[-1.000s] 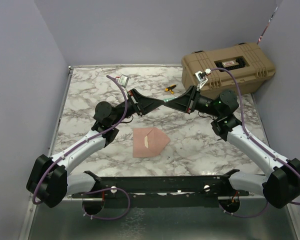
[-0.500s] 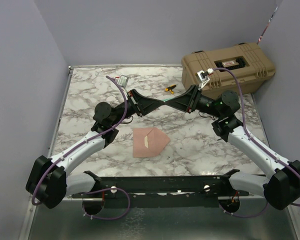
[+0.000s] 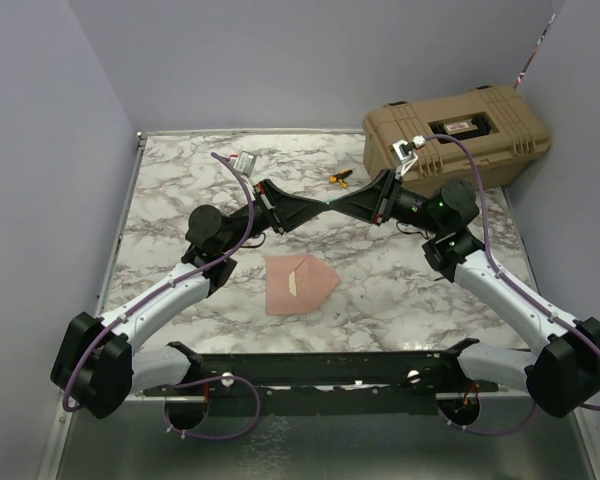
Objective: Place the letter into the envelope and seal it
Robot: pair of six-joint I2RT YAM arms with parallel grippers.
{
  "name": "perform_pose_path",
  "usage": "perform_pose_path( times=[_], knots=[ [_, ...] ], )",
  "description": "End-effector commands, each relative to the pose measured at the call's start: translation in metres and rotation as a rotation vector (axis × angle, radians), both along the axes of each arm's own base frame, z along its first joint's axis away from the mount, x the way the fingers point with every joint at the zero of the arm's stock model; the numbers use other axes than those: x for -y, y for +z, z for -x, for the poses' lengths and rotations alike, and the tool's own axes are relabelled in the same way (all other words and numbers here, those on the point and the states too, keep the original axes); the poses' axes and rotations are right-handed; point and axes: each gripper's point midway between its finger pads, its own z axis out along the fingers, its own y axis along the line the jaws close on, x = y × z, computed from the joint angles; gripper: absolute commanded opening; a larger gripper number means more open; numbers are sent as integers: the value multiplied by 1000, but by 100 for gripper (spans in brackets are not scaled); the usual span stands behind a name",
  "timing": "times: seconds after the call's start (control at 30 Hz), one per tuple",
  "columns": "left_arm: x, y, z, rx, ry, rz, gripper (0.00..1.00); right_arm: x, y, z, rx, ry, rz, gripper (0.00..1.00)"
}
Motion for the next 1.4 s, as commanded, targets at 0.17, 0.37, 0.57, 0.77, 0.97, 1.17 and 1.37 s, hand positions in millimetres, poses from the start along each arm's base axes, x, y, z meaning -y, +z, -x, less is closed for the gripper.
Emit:
perform_pose_path(
  times=[0.17,0.37,0.57,0.77,0.97,1.17,1.37],
  knots=[
    [1,7,-1,35,10,5,0,-4,10,3,30,38,-5,23],
    [0,6,1,36,5,2,13,-3,8,-1,28,10,-4,1],
    [-8,-12,-8,14,76,-60,80,11,-10,-28,-12,-199,109,1],
    [-29,-65,-25,-36,237,-276,90,36,-48,-60,-42,-419,323,1],
    [-75,-154,-41,-192,472,-611,82,34,-117,-71,-88,-496,578,1],
    [-105,-252,-37,-473,570,-797,42,-10,-181,-46,-95,-478,794,0],
    [-113,-302,-26,-580,572,-858,14,-52,-229,-20,-62,-438,950,1]
  ],
)
